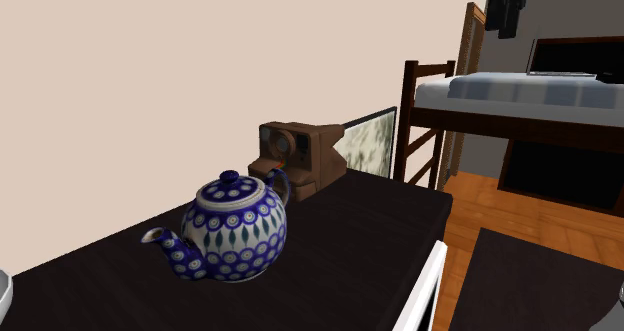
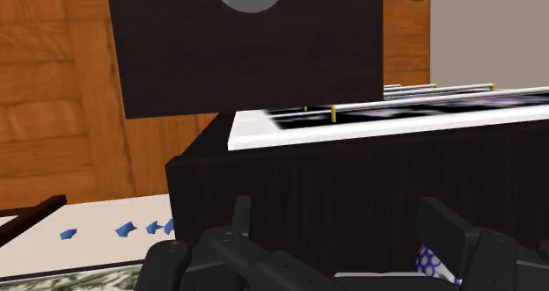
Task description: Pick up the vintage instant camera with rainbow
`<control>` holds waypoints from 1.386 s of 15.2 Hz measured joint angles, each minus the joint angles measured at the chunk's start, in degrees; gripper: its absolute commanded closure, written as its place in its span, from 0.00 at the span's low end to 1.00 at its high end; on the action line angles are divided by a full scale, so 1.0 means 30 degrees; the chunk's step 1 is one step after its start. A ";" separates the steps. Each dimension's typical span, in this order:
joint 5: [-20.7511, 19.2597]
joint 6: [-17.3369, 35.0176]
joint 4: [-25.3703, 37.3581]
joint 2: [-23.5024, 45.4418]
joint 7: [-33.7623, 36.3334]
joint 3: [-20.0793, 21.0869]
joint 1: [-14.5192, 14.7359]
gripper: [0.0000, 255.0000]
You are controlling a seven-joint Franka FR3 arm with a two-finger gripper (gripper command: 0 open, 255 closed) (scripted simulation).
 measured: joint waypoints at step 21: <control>-0.1880 0.7521 0.3798 1.1330 -1.8482 -0.6849 0.3504 0.00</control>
